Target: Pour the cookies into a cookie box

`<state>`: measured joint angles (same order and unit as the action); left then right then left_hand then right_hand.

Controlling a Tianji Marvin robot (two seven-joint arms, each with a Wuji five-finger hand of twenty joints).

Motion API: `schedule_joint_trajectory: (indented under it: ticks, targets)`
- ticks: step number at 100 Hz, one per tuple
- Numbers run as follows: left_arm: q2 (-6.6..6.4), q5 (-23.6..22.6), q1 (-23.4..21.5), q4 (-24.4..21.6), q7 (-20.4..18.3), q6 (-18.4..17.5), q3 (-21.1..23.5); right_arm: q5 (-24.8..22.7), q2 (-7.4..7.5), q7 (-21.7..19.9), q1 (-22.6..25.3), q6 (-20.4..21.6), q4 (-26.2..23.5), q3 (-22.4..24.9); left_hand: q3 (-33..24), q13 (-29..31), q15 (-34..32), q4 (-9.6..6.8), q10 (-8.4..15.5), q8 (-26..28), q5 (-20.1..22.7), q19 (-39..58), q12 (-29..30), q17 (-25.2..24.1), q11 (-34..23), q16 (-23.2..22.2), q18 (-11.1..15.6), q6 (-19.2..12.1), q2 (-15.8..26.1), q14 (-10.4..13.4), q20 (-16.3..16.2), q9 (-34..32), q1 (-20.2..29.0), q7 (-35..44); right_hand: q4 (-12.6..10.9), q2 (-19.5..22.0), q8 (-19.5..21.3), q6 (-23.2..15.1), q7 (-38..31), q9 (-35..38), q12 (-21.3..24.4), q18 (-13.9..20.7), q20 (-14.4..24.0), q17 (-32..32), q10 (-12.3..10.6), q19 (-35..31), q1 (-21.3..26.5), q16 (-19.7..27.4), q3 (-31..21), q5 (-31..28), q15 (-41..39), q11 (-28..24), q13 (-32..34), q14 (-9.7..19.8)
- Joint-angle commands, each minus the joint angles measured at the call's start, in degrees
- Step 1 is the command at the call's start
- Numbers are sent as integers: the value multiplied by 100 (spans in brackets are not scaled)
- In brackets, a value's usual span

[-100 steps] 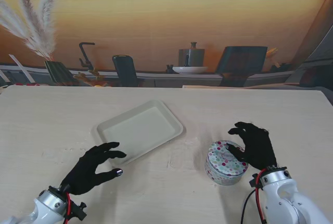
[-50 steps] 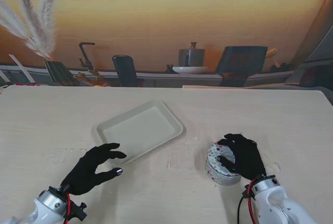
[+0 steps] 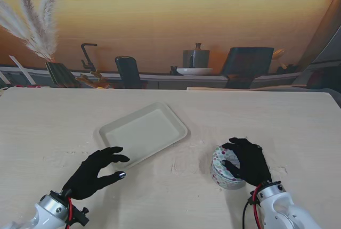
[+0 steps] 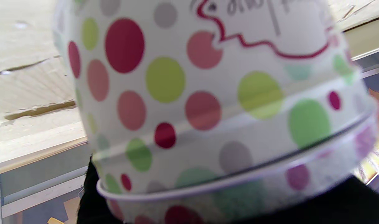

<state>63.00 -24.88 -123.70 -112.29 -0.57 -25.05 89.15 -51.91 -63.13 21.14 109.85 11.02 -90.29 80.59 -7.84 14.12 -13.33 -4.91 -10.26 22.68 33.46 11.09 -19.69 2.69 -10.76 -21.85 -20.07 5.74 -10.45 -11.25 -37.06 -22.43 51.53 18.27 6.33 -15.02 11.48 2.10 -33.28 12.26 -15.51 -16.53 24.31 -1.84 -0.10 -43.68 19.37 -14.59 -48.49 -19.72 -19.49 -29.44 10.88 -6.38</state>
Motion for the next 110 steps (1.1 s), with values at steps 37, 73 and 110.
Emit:
schedule_joint_trajectory:
  ticks: [37,73,110]
  targets:
    - [27,41,-58,-22,-110,-17,-9,-174,2,-2,301,-95,110,-22,157,41,-50,-182,-11,58,185,62,15,32,19,-94,-62,-52,280,-44,-176,-45,59,-115,-118,-924,16,79,-292,-182,154,135,-91,7,123,-142,228,11,-663,217,-90,307,-231,127]
    - [40,25,-63,-18,-53,-48,8,-78,-42,117,333,47,-39,51,156,46,-58,-186,-24,72,197,62,13,38,12,-95,-72,-56,276,-57,-184,-59,64,-114,-133,-670,5,54,-327,-168,88,74,-110,-6,116,-203,31,8,-426,149,-104,185,-159,99]
    - [43,19,-61,-12,-38,-62,21,-31,-78,209,446,138,-281,143,151,49,-67,-188,-27,79,214,65,13,49,8,-94,-76,-53,271,-62,-190,-69,64,-117,-160,-541,-2,47,-330,-182,21,20,-140,-24,134,-200,-27,9,-284,93,-102,30,-96,65]
